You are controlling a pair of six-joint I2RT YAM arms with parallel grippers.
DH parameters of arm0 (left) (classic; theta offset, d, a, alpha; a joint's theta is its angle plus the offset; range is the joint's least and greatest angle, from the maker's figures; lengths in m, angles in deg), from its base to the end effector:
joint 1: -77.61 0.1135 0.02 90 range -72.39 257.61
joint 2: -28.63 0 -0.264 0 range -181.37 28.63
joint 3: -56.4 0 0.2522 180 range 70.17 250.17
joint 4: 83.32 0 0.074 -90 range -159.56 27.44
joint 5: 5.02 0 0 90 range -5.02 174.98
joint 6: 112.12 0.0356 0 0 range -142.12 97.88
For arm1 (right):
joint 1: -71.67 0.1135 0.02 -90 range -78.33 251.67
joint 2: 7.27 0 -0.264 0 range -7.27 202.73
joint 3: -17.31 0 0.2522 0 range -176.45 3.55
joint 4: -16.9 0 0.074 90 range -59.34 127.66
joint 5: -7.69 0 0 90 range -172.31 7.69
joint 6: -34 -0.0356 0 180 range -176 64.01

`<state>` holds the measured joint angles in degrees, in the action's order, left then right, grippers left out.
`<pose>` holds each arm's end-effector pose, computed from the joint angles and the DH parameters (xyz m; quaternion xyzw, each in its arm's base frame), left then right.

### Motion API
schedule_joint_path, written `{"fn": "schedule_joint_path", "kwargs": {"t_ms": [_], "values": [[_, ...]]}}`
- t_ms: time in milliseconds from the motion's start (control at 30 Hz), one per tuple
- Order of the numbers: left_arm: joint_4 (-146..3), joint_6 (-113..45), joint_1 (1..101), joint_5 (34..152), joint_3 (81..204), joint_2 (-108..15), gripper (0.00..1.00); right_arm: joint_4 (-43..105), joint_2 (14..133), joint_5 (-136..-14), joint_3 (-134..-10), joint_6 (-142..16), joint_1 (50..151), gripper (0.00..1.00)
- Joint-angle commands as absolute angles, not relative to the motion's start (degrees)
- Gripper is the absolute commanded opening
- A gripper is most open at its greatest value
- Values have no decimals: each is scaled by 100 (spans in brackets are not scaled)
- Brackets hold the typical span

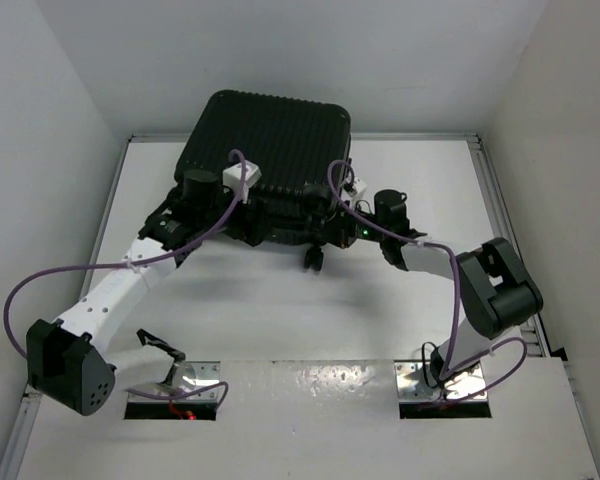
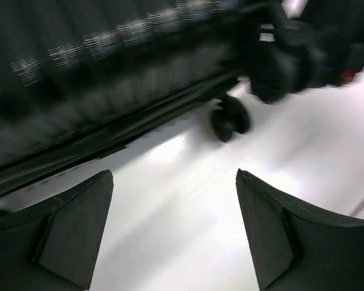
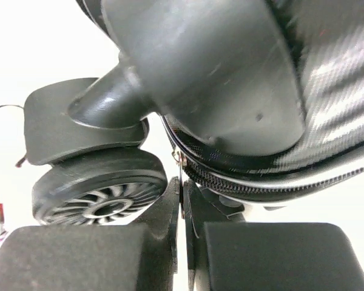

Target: Pack the luggage

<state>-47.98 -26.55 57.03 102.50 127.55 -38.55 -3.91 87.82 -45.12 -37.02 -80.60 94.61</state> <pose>0.2409 -0.1019 0.3181 0.1949 0.8428 -0.2344 0.4437 0.2961 0.1487 0.1769 -0.1718 0.7787 0.4582 0.3926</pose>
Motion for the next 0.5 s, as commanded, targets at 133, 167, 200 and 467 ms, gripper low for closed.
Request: {"fn": "schedule_joint_path", "kwargs": {"t_ms": [133, 167, 200, 467], "values": [[-4970, -4063, 4554, 9414, 13511, -4404, 84, -379, 8159, -5462, -3600, -7472, 9153, 0], [-4970, -4258, 4335, 8994, 13668, -4501, 84, -380, 8141, -5514, -3582, -7445, 9145, 0], [-4970, -4478, 4229, 8781, 13748, -4659, 84, -432, 8124, -5593, -3486, -7437, 9179, 0], [-4302, -5273, 4357, 6595, 14241, -5021, 78, -766, 8141, -5700, -3292, -7340, 8969, 0]]}}
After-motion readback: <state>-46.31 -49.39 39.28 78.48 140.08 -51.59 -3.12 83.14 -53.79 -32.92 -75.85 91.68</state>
